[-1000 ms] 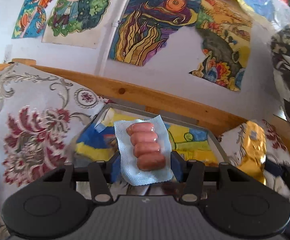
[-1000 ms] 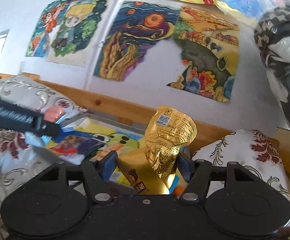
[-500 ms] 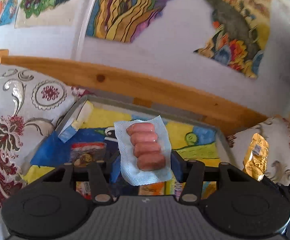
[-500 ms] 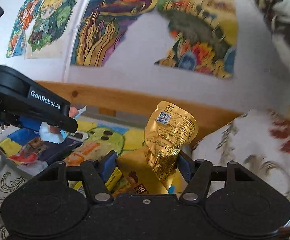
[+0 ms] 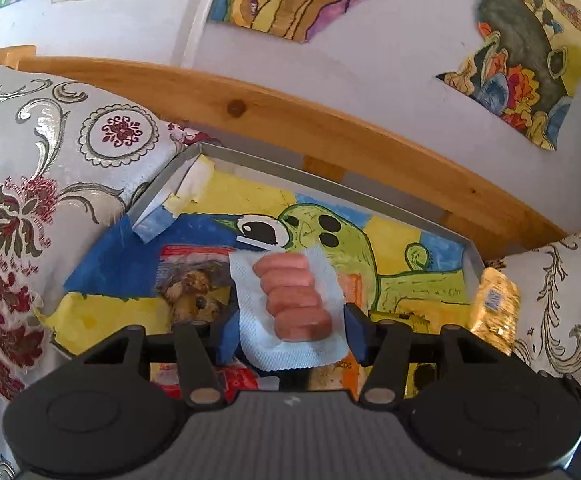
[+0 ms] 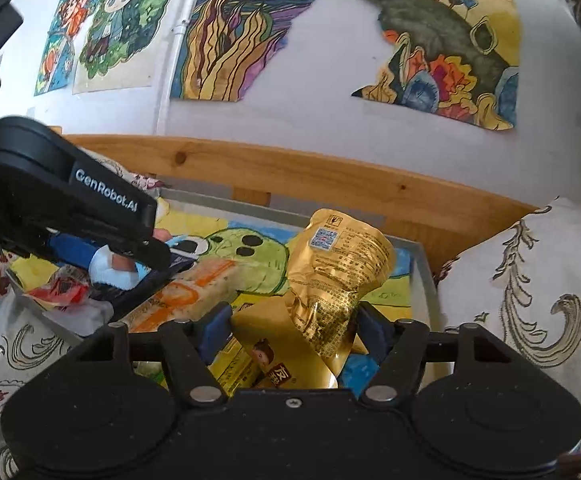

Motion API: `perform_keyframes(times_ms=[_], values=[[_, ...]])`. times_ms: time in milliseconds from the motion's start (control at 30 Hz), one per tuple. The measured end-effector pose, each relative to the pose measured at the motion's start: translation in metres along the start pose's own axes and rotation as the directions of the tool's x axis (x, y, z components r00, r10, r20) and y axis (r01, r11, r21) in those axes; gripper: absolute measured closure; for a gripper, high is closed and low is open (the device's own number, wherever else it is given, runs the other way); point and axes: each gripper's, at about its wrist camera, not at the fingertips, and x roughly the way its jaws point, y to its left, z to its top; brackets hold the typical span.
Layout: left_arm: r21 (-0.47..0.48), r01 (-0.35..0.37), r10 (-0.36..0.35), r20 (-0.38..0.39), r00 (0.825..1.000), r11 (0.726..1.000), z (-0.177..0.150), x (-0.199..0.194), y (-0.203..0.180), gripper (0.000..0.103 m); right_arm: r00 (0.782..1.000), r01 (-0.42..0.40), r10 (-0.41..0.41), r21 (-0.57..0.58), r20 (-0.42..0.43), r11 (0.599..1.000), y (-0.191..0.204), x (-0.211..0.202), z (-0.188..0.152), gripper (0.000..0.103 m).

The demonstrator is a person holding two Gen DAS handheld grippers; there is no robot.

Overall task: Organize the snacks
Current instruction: 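Release the sausage pack into the tray with the left tool while the right tool releases the sweets bag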

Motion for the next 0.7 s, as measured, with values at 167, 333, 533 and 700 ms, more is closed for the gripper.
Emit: perform_keyframes(times_ms=[167, 333, 533, 700], values=[[-0.037, 0.021, -0.021, 0.019, 1.000, 0.999, 0.001, -0.005, 0.003, 0.024, 1.000, 0.010, -0.010, 0.018, 0.009, 1.000, -0.001, -0.002, 0.000, 0.016], [-0.063, 0.021, -0.018, 0.053, 0.998, 0.998, 0.002, -0.015, 0.007, 0.017, 0.999, 0.025, -0.026, 0.037, 0.032, 0.999, -0.005, -0.009, 0.004, 0.009], [-0.069, -0.008, 0.016, 0.108, 0.994, 0.998, 0.004, -0.032, 0.009, 0.006, 0.996, 0.057, -0.061, 0.071, 0.059, 0.996, -0.008, -0.022, 0.010, 0.002], [-0.056, -0.036, 0.044, 0.160, 0.986, 0.998, 0.003, -0.052, 0.009, 0.001, 0.992, 0.096, -0.104, 0.103, 0.078, 0.990, -0.014, -0.038, 0.017, 0.001]])
